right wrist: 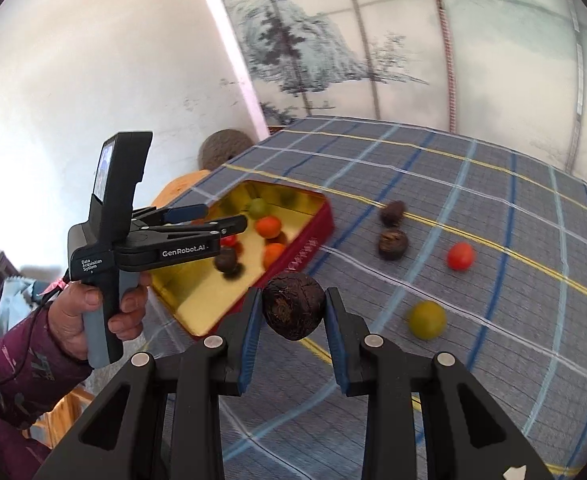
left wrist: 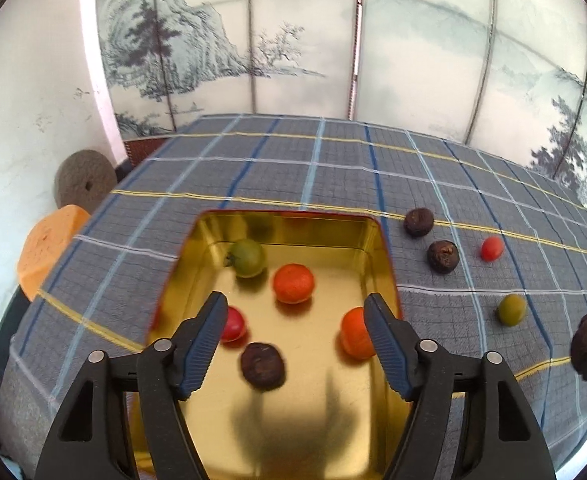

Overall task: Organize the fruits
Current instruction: 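Carry the brown date into the tin and open the right tool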

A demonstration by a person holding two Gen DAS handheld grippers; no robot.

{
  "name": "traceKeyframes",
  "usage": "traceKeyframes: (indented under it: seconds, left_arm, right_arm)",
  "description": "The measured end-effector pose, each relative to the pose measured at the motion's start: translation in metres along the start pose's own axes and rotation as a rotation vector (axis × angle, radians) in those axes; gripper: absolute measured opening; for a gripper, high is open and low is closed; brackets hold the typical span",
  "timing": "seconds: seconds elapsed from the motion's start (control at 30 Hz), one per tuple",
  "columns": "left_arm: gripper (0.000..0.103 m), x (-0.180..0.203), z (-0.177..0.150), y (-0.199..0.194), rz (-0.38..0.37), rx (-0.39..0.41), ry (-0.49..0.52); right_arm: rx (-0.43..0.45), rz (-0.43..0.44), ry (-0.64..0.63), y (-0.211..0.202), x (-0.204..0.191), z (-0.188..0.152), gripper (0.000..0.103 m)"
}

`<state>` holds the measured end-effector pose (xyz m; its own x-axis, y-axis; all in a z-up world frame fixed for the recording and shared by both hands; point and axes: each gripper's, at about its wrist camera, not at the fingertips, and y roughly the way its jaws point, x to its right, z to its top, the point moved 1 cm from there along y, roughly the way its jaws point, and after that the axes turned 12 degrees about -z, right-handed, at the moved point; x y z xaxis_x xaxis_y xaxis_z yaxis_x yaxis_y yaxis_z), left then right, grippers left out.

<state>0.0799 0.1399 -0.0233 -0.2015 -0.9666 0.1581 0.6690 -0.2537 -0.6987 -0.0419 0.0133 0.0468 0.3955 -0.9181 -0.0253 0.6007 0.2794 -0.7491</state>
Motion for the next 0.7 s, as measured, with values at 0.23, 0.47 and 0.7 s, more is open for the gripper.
traceKeyframes:
  seconds: [0.23, 0.47, 0.7]
  left_arm:
    - [0.075, -0.046, -0.031, -0.055, 0.041, 0.064, -0.129]
    - [0.075, -0.060, -0.072, -0.097, 0.058, 0.007, -0.121]
    - [0.092, -0.060, -0.086, -0.122, 0.125, -0.002, -0.107]
  right_arm:
    - [-0.037, 0.127, -0.060, 0.029, -0.042, 0.015, 0.029]
    - [-0.124, 0.210, -0.113, 0.090, -0.088, 0.024, 0.029]
    - [-0.204, 0.232, -0.183, 0.140, -0.131, 0.023, 0.029]
